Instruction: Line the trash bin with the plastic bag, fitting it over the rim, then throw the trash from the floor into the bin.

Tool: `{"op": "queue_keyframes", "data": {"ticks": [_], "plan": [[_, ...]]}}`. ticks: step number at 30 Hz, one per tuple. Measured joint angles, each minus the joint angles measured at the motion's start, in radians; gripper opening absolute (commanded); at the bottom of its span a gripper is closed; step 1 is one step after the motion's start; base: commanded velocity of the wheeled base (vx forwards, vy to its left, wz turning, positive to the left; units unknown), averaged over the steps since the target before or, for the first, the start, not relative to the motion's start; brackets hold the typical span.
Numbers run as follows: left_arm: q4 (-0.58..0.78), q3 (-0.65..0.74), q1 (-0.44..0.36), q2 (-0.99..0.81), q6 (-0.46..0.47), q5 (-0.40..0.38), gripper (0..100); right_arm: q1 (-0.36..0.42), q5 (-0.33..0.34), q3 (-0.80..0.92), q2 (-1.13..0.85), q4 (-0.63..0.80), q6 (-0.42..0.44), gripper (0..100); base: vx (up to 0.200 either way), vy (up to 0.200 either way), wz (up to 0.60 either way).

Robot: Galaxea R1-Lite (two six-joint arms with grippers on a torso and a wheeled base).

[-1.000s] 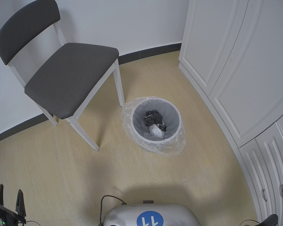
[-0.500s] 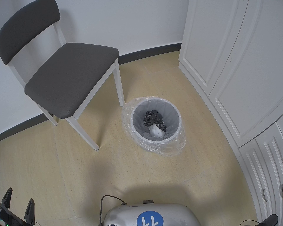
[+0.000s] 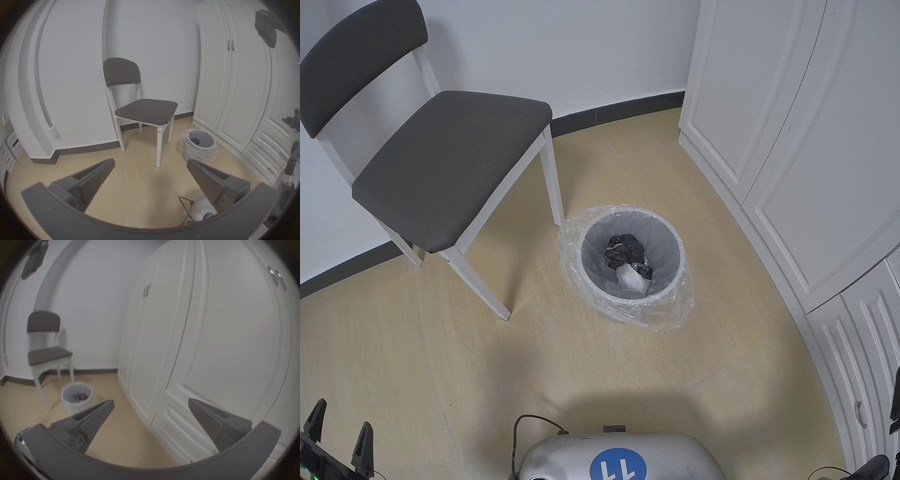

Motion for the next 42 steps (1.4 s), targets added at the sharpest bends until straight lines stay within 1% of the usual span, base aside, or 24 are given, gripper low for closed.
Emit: {"op": "queue_keyframes", "data": {"ticks": [3, 6, 9, 12, 14, 20, 31, 35, 42], "plan": [[0.0, 0.0, 0.0, 0.0, 0.0, 0.0, 100, 0.0, 0.013, 0.0, 0.0, 0.096, 0.03, 100, 0.0, 0.0, 0.0], [0.0, 0.0, 0.0, 0.0, 0.0, 0.0, 100, 0.0, 0.02, 0.0, 0.0, 0.16, 0.086, 100, 0.0, 0.0, 0.0], [0.0, 0.0, 0.0, 0.001, 0.002, 0.0, 100, 0.0, 0.023, 0.0, 0.0, 0.184, 0.13, 100, 0.0, 0.0, 0.0], [0.0, 0.0, 0.0, 0.001, 0.004, 0.0, 100, 0.0, 0.024, 0.0, 0.0, 0.186, 0.148, 100, 0.0, 0.0, 0.0], [0.0, 0.0, 0.0, 0.001, 0.004, 0.0, 100, 0.0, 0.028, 0.0, 0.0, 0.188, 0.152, 100, 0.0, 0.0, 0.0], [0.0, 0.0, 0.0, 0.001, 0.004, 0.0, 100, -0.001, 0.097, 0.0, 0.0, 0.188, 0.145, 100, 0.0, 0.0, 0.0], [0.0, 0.0, 0.0, 0.001, 0.005, 0.0, 100, -0.001, 0.106, 0.0, 0.001, 0.191, 0.141, 100, 0.0, 0.0, 0.0], [0.0, 0.0, 0.0, 0.001, 0.004, 0.0, 100, -0.001, 0.139, 0.0, 0.001, 0.195, 0.14, 100, 0.0, 0.0, 0.0], [0.0, 0.0, 0.0, 0.001, 0.004, 0.0, 100, -0.001, 0.158, 0.0, 0.001, 0.197, 0.137, 100, 0.0, 0.0, 0.0]]}}
